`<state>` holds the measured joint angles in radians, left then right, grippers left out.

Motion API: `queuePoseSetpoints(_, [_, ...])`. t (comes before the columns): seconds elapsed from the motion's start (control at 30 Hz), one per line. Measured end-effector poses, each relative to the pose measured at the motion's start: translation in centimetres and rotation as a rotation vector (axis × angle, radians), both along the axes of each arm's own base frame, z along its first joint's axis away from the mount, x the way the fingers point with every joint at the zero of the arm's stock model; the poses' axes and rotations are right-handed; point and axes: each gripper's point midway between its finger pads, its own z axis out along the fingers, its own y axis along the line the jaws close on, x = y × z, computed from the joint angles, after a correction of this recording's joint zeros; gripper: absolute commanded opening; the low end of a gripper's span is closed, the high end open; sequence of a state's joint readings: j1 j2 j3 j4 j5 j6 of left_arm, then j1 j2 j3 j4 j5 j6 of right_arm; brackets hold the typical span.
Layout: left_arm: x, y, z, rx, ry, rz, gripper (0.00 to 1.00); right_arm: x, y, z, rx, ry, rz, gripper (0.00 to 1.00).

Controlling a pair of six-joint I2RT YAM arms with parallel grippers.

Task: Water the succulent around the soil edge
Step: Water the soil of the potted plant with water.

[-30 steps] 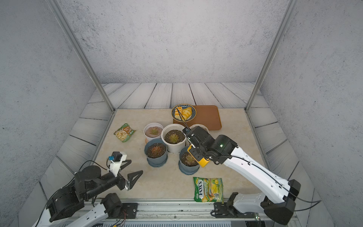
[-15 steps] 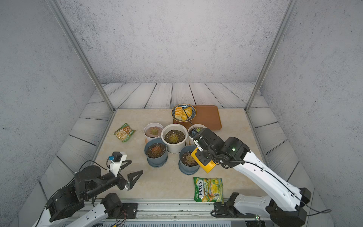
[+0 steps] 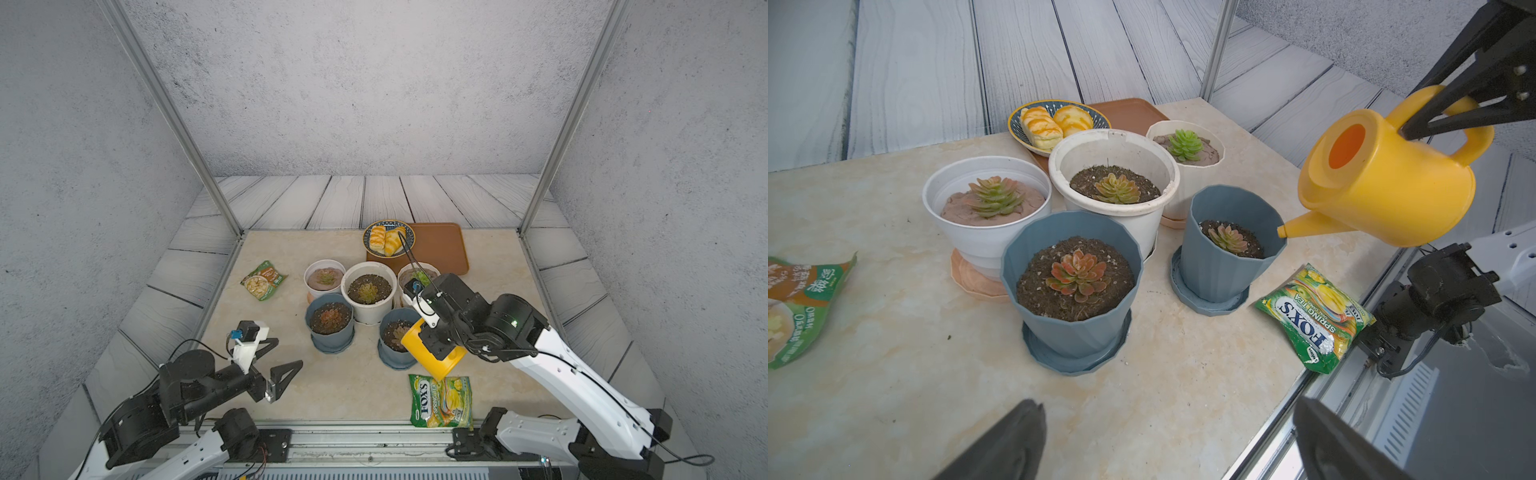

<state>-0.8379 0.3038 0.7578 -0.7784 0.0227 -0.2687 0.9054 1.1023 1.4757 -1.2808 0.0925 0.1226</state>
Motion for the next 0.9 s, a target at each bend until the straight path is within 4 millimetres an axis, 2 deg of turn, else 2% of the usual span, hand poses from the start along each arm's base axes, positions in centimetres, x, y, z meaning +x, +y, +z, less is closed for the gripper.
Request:
queuePoseSetpoints(0.3, [0.0, 0.0, 0.0, 0.001, -0.001, 0.003, 0.98, 0.0, 1.8, 0.1, 0.057, 0.027, 0.038, 0.0])
queuePoseSetpoints(0.7, [0.0, 0.1, 0.0, -0.001, -0.002, 0.003, 0.98, 1.7, 4.5, -0.6, 0.069, 0.028, 0.052, 0.0])
queuePoseSetpoints(0.9, [0.0, 0.0, 0.0, -0.002, -0.001, -0.001, 0.98, 3.2, 5.4, -0.9, 0.05, -0.012, 0.047, 0.0])
